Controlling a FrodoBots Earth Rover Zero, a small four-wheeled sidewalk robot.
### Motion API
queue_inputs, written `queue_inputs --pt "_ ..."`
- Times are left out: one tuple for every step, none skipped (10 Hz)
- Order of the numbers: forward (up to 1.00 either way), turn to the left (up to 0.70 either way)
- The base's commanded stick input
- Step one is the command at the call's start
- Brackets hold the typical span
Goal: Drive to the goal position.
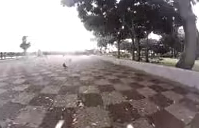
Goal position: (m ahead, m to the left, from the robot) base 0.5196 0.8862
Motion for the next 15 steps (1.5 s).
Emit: queue_inputs --pt "0.7 -0.1" --pt "0.7 -0.08" --pt "0.7 -0.06" --pt "0.7 -0.04" --pt "0.7 -0.01" --pt "0.7 0.0" --pt "0.7 0.0" --pt "0.7 0.0" --pt "0.7 0.0" --pt "0.7 0.0" --pt "0.7 0.0" --pt "0.7 0.0" --pt "0.7 0.0" --pt "0.7 0.0" --pt "0.7 0.0"
